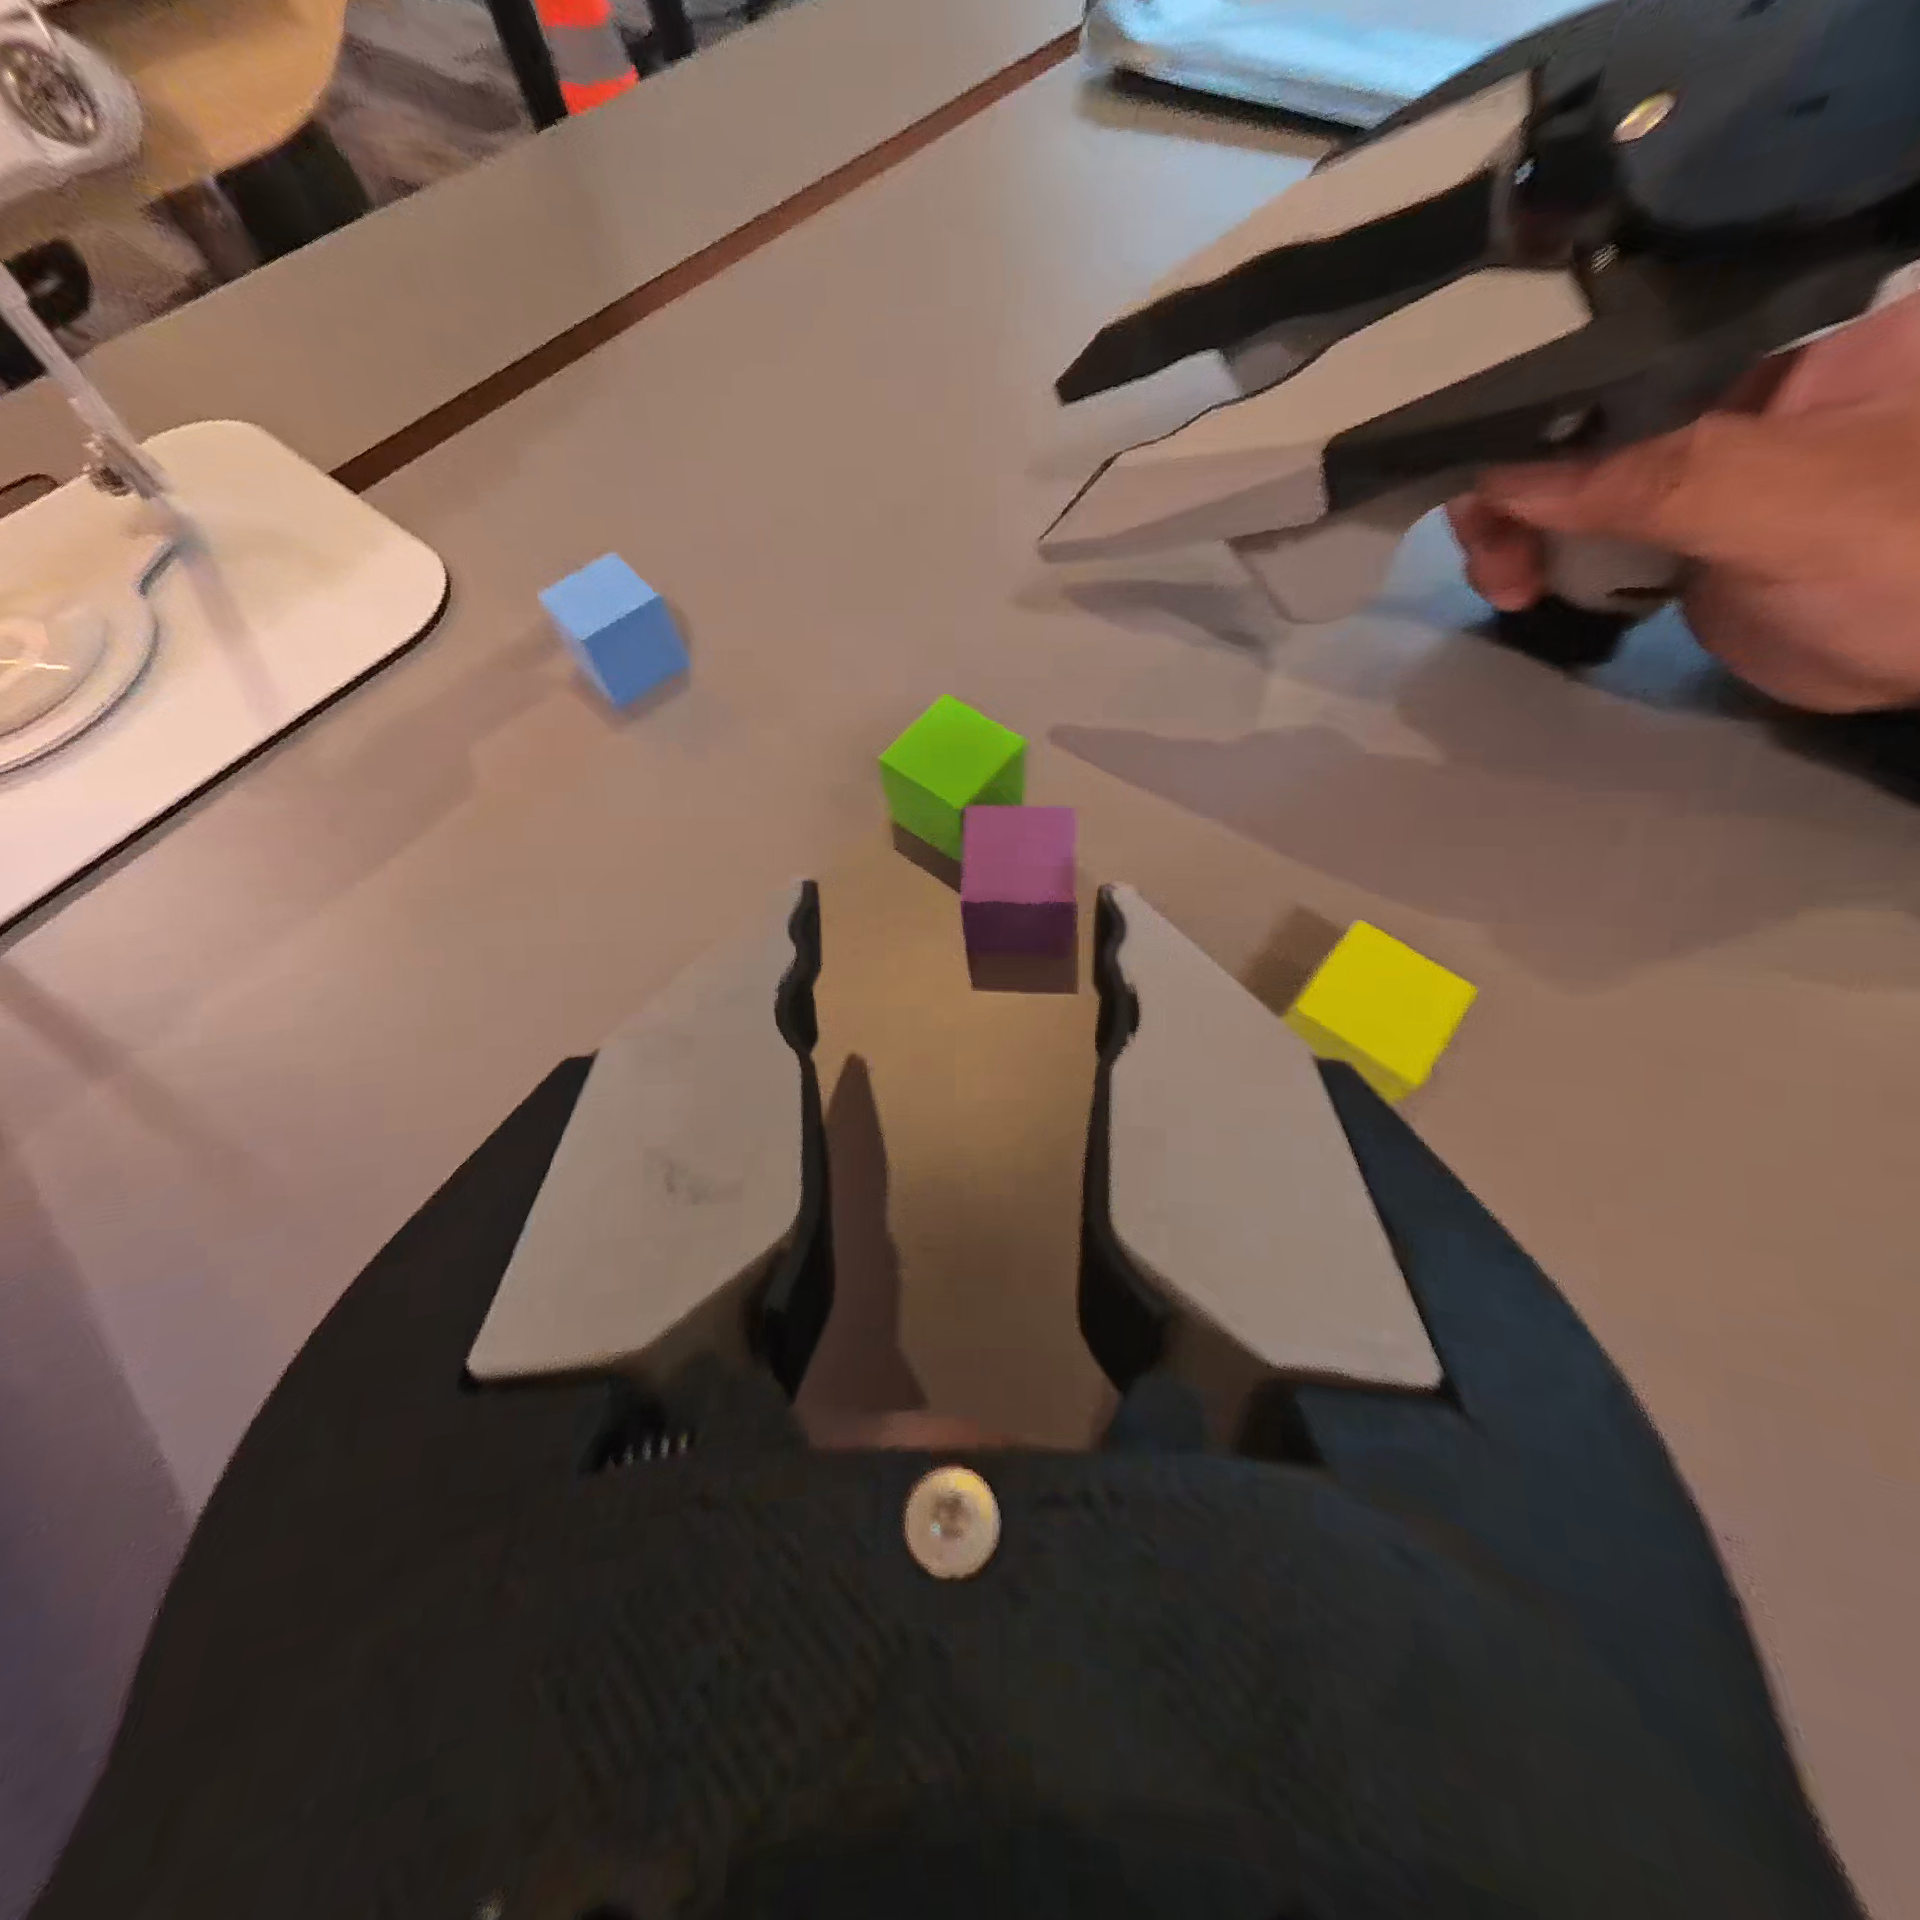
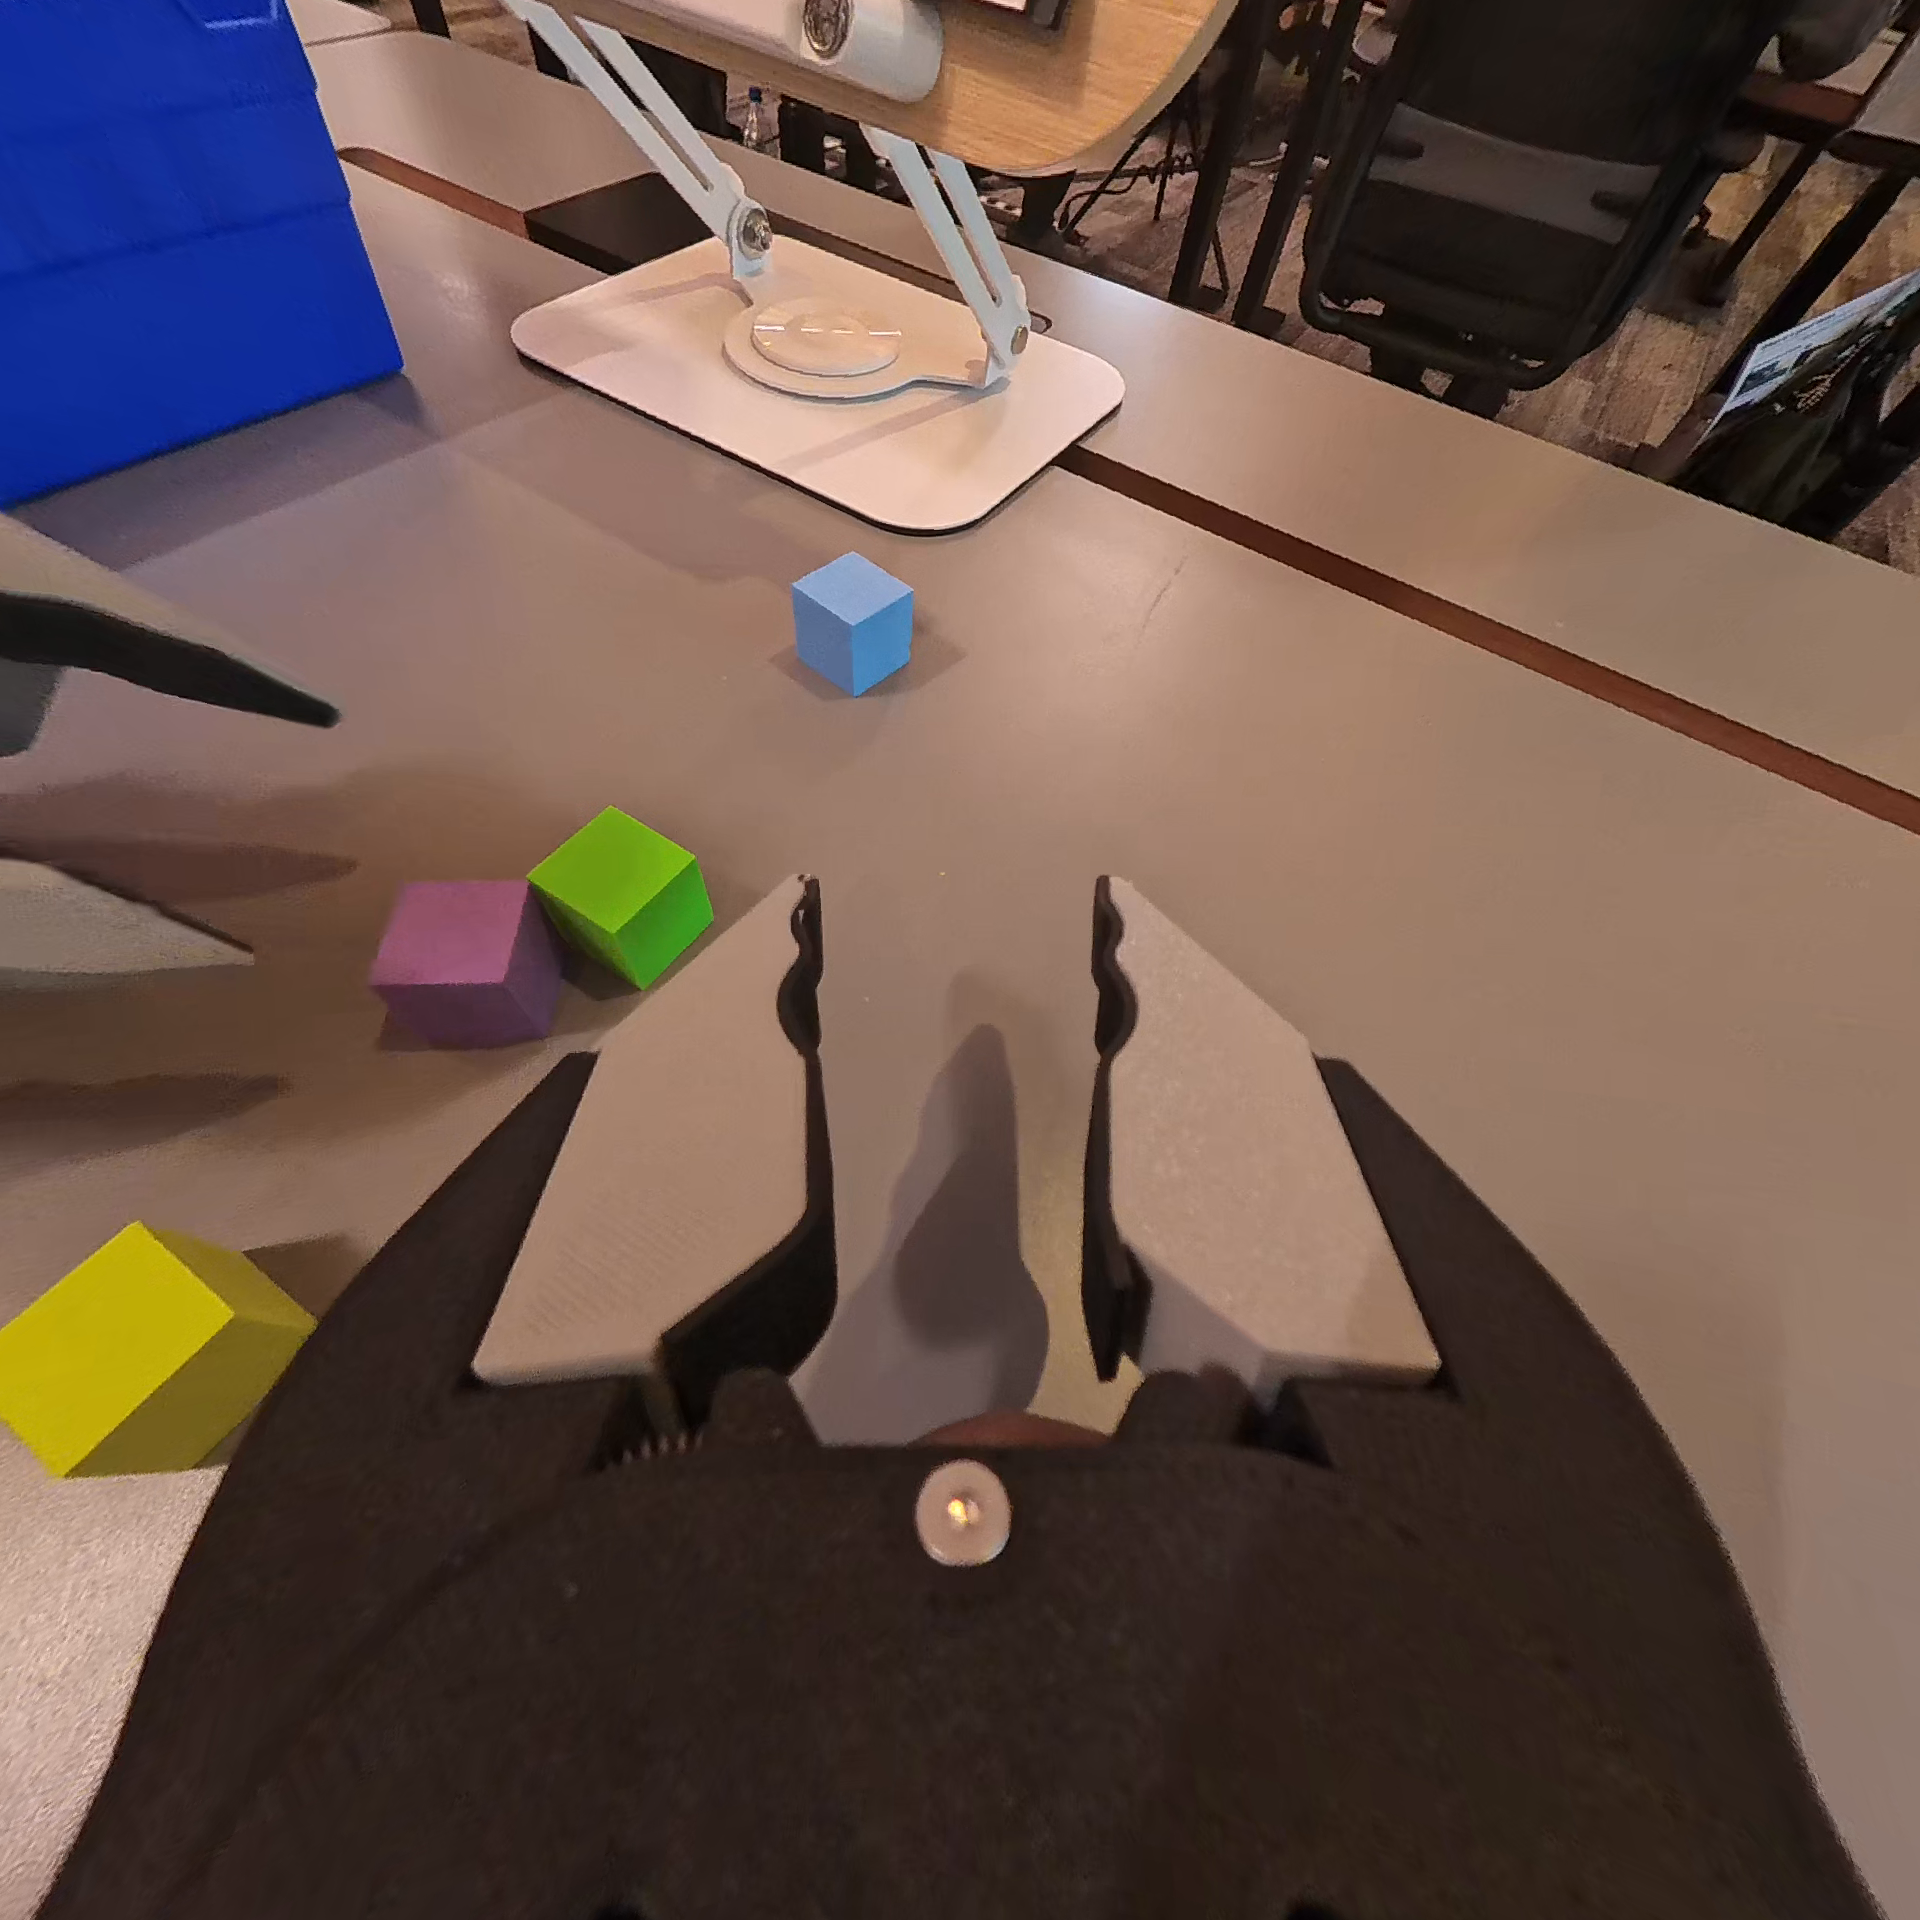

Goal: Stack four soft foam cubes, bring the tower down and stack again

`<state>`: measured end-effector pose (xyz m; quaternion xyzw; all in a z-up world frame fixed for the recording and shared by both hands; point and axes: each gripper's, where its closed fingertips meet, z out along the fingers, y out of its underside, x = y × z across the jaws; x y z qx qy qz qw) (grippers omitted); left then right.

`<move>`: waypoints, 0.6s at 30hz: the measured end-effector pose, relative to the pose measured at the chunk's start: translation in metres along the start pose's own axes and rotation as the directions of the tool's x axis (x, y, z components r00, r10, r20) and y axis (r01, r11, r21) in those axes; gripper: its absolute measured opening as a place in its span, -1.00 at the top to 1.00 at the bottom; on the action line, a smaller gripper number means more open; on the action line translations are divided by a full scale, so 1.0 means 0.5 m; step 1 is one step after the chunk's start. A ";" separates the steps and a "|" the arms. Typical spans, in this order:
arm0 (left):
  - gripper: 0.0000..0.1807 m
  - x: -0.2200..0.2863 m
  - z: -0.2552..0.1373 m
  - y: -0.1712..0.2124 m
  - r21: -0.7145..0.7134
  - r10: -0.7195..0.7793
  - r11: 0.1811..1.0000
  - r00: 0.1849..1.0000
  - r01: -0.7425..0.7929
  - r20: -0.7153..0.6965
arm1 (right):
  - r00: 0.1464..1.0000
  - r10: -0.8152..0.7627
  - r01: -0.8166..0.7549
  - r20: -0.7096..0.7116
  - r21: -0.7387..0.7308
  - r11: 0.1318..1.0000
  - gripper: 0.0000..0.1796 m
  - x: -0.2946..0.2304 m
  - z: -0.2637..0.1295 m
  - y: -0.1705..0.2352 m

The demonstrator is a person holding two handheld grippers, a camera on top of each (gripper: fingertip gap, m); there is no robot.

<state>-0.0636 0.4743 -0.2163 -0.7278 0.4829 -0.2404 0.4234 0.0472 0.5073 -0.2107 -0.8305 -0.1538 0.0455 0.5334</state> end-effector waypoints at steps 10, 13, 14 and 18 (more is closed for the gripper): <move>0.70 0.016 0.062 0.043 -0.146 0.206 0.967 0.978 -0.207 -0.021 | 1.000 -0.007 0.007 0.015 0.006 1.000 0.44 -0.005 -0.002 -0.001; 0.71 0.029 0.051 0.047 -0.126 0.262 0.955 0.963 -0.268 -0.069 | 0.988 -0.022 0.019 0.152 0.021 1.000 0.36 -0.040 -0.010 -0.004; 0.71 0.032 0.046 0.049 -0.118 0.275 0.952 0.958 -0.284 -0.085 | 0.975 -0.025 0.020 0.219 0.023 1.000 0.38 -0.057 -0.016 -0.005; 0.71 0.056 0.015 0.040 -0.025 0.277 0.958 0.942 -0.287 -0.191 | 0.907 -0.040 0.007 0.420 0.079 0.997 0.47 -0.098 -0.054 -0.028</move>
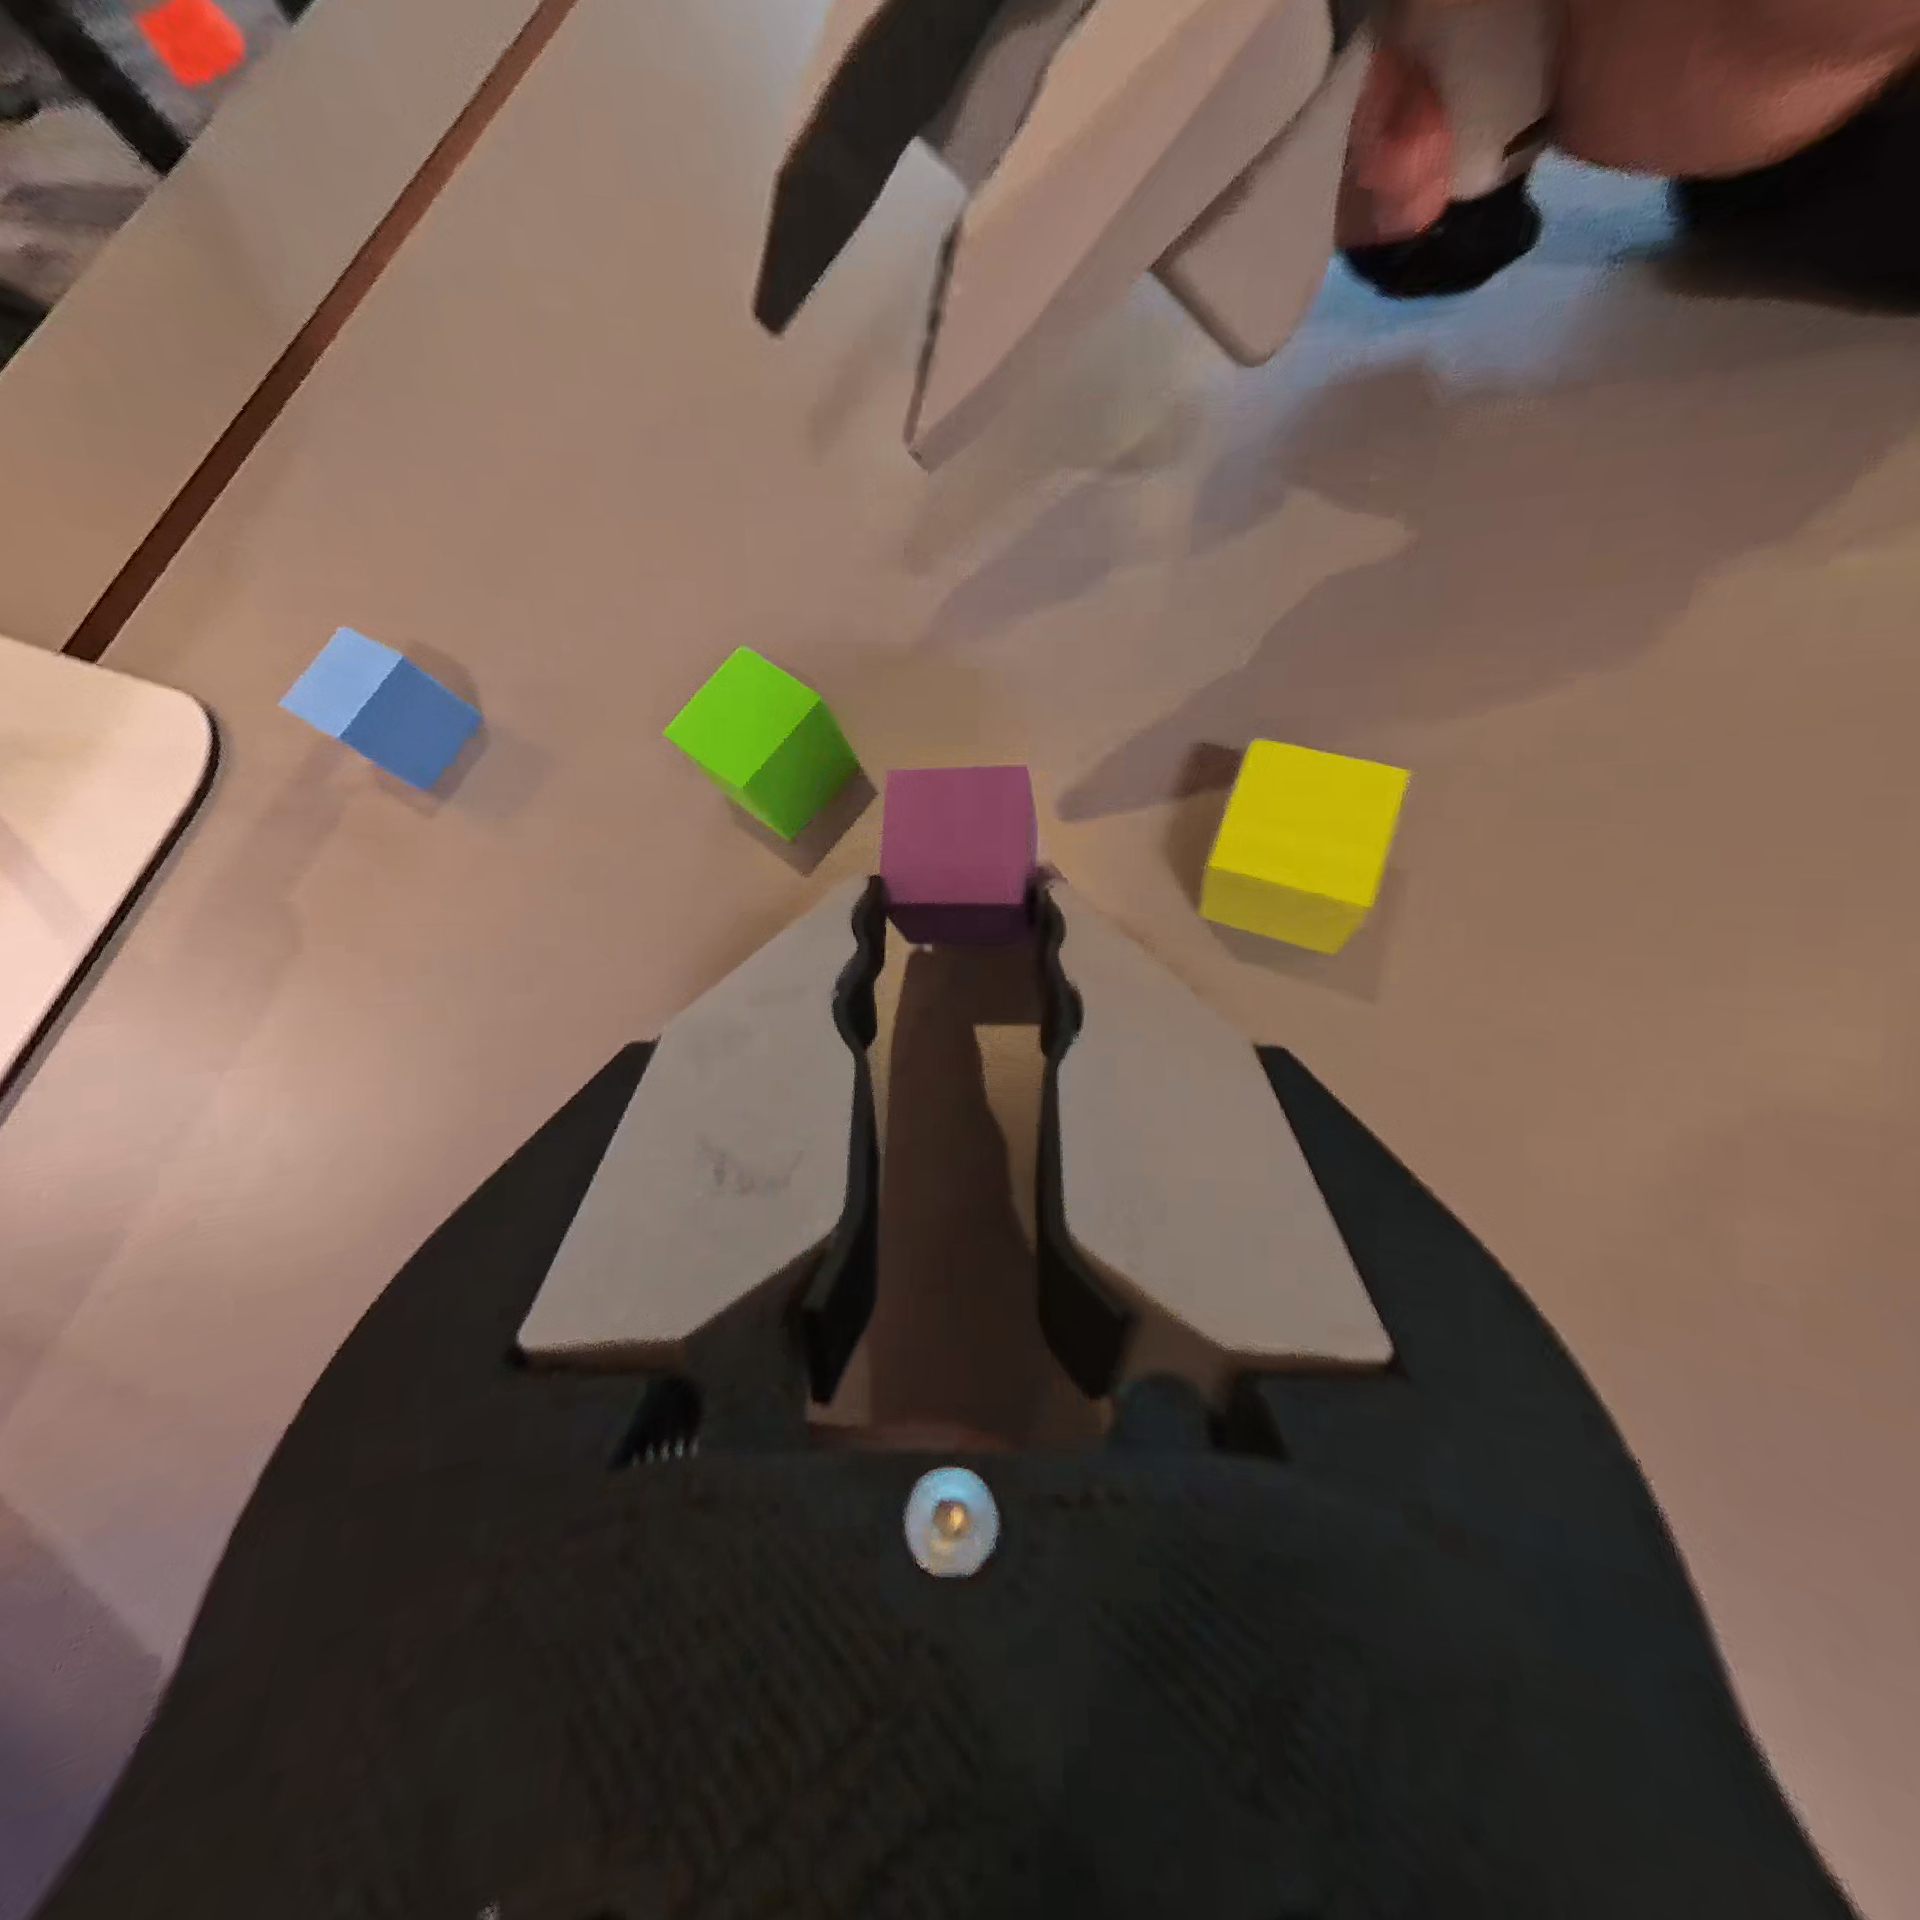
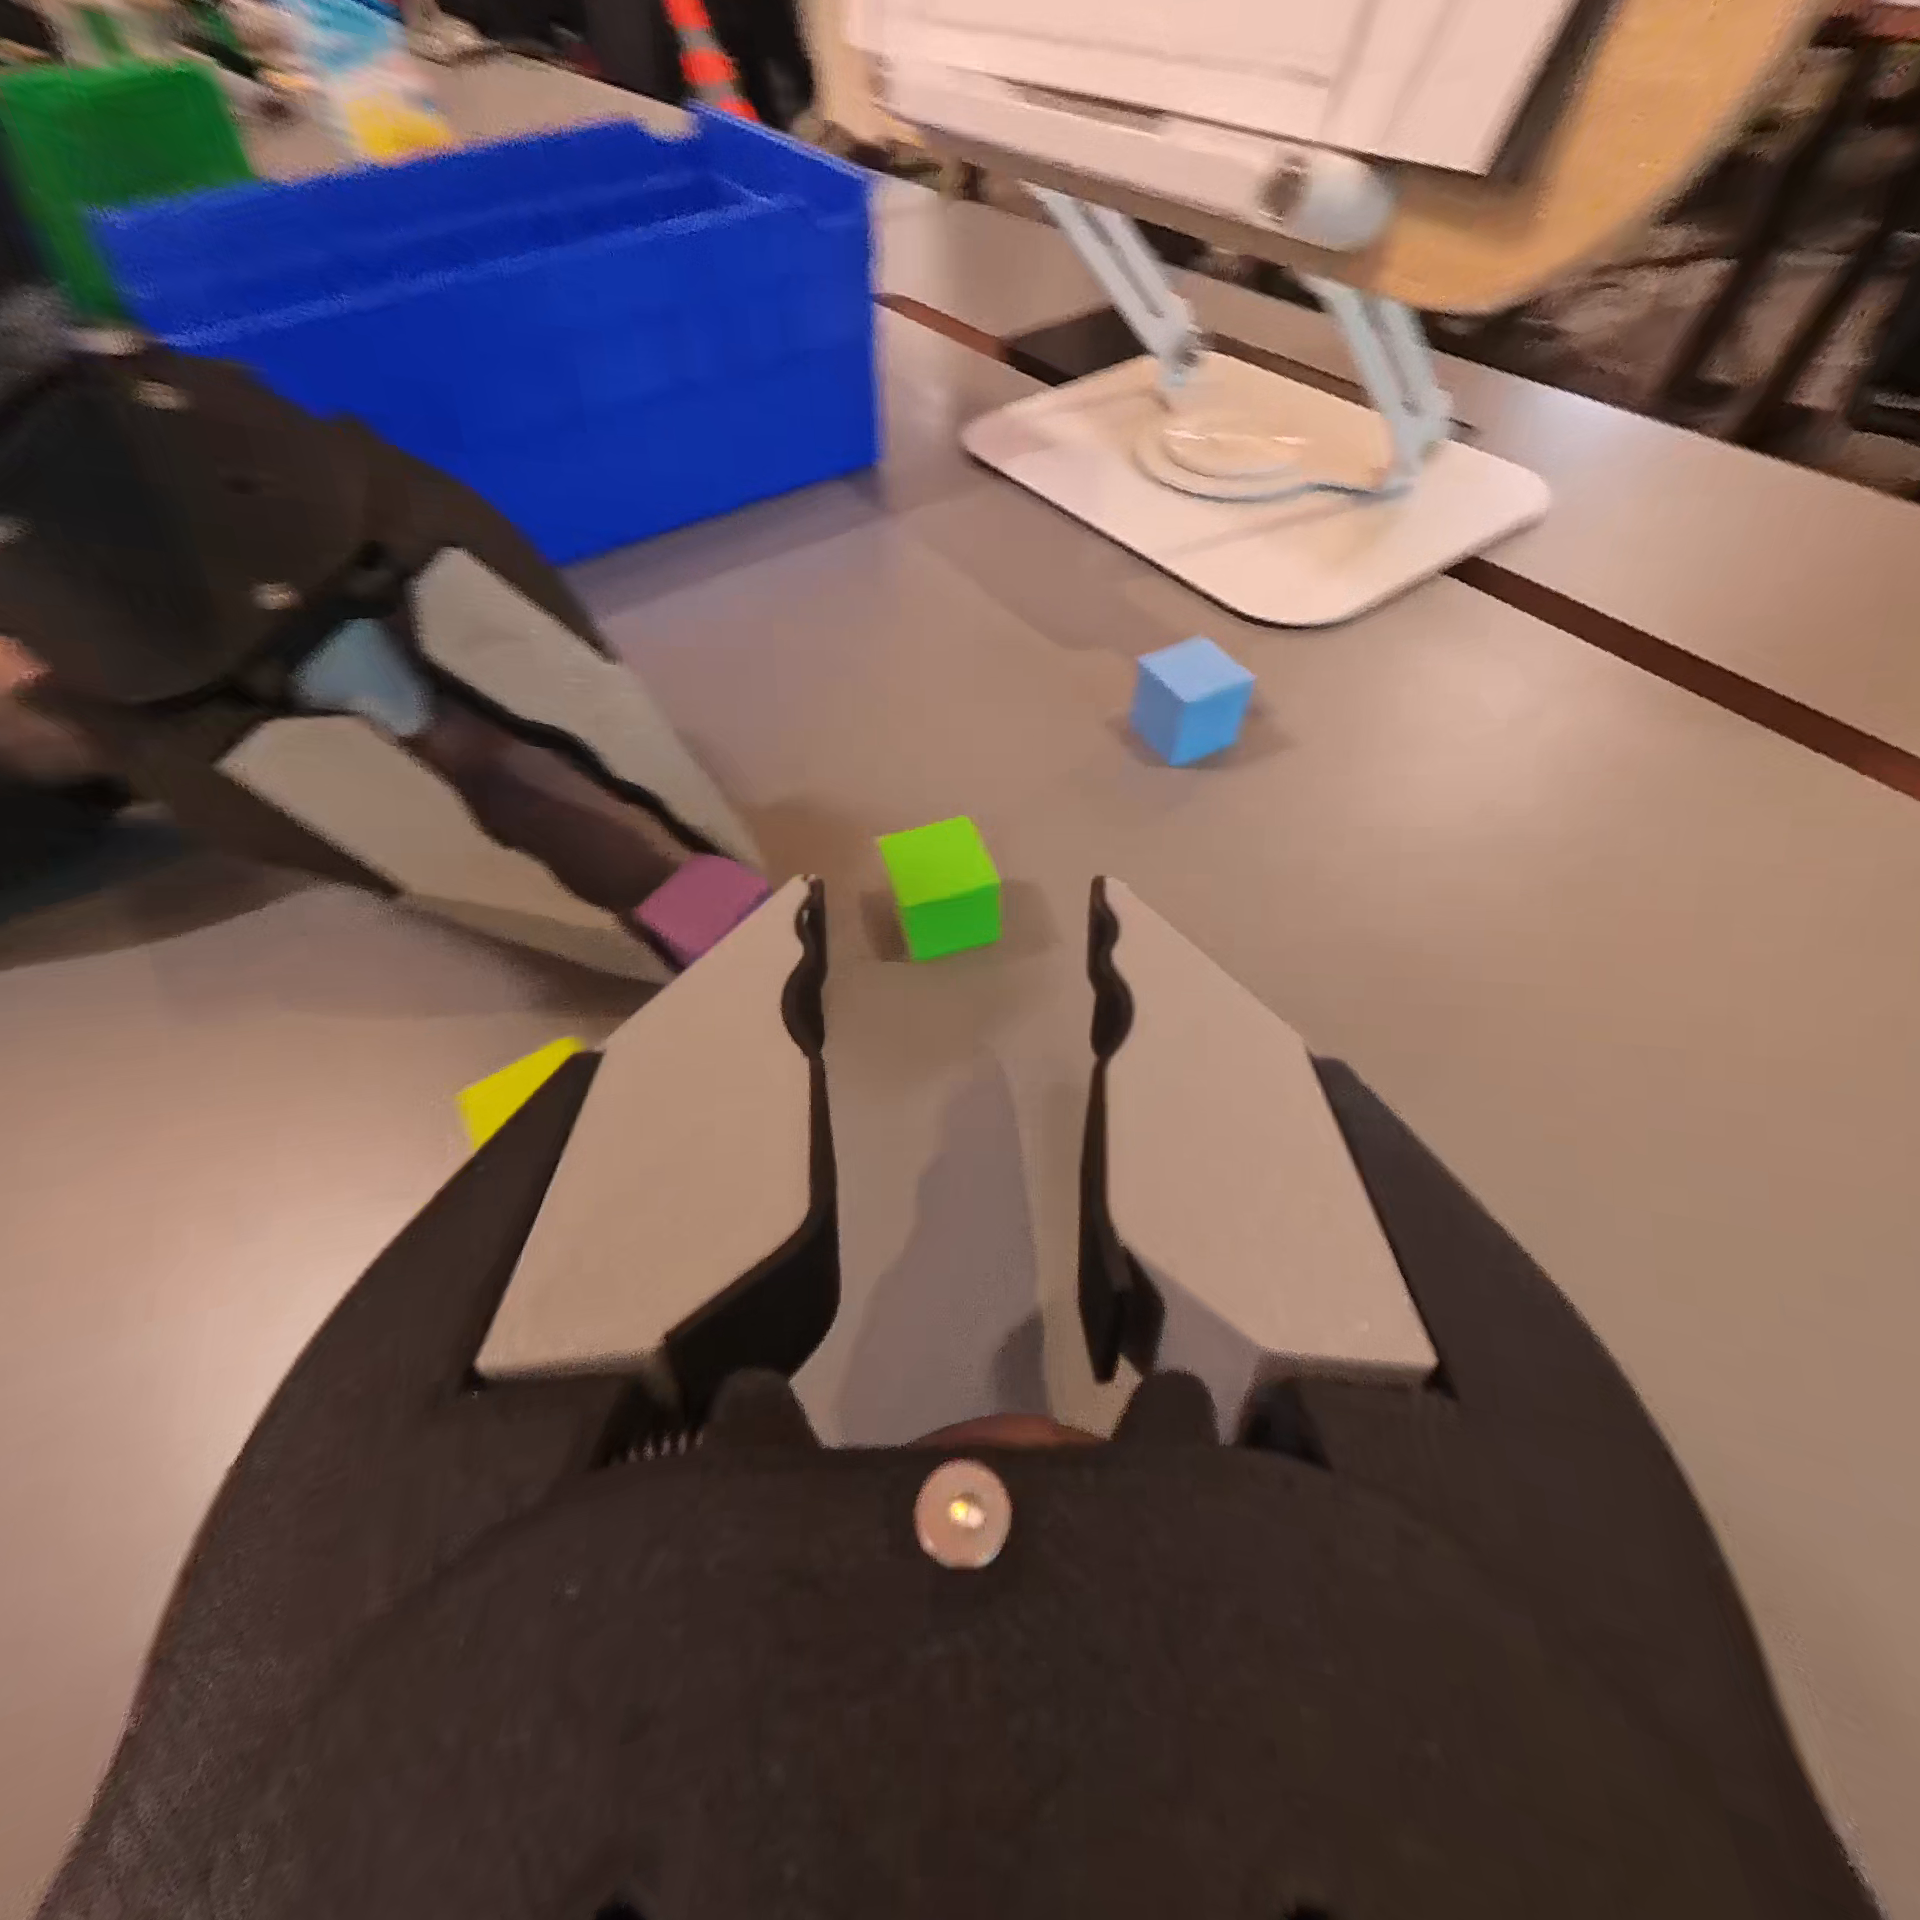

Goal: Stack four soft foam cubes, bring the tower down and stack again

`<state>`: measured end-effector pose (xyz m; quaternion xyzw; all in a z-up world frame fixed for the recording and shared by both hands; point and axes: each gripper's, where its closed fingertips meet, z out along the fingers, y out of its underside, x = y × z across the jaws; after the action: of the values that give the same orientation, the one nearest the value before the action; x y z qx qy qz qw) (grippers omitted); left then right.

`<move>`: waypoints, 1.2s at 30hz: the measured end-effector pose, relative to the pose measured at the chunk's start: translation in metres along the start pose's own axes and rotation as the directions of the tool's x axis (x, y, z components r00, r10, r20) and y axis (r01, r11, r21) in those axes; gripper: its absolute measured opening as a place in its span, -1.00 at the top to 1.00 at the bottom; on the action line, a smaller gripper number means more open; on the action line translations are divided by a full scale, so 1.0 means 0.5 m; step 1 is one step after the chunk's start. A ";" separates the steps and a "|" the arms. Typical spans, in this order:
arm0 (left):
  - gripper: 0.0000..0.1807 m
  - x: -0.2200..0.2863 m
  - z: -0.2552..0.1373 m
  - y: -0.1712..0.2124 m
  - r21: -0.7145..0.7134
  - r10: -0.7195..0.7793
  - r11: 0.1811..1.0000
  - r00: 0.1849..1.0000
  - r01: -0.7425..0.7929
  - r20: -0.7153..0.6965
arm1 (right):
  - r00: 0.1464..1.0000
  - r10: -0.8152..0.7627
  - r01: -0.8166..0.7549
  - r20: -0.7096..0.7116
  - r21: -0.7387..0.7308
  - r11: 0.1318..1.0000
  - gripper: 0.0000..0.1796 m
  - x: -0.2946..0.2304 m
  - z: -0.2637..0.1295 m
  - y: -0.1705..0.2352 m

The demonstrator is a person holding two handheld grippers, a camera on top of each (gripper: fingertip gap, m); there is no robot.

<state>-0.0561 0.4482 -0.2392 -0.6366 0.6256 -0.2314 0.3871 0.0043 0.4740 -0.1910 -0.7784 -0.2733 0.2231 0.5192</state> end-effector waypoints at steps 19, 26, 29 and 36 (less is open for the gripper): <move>0.71 0.114 -0.082 -0.087 0.201 0.030 0.979 0.957 0.031 -0.290 | 0.850 -0.123 0.113 0.512 0.052 0.992 0.56 -0.209 -0.045 -0.002; 0.71 0.110 -0.081 -0.087 0.196 0.025 0.980 0.961 0.031 -0.274 | 0.837 -0.130 0.124 0.532 0.048 0.991 0.74 -0.220 -0.048 0.000; 0.70 0.108 -0.079 -0.085 0.186 0.026 0.982 0.964 0.025 -0.264 | 0.839 -0.129 0.127 0.528 0.041 0.991 0.74 -0.218 -0.046 0.002; 0.68 0.093 -0.084 -0.089 0.204 -0.002 0.978 0.972 0.052 -0.235 | 0.846 -0.149 0.127 0.513 0.078 0.989 0.75 -0.203 -0.058 -0.008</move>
<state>-0.0559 0.3906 -0.1883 -0.5692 0.6303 -0.3744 0.3722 -0.0545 0.3885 -0.1701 -0.6574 -0.4531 0.3916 0.4574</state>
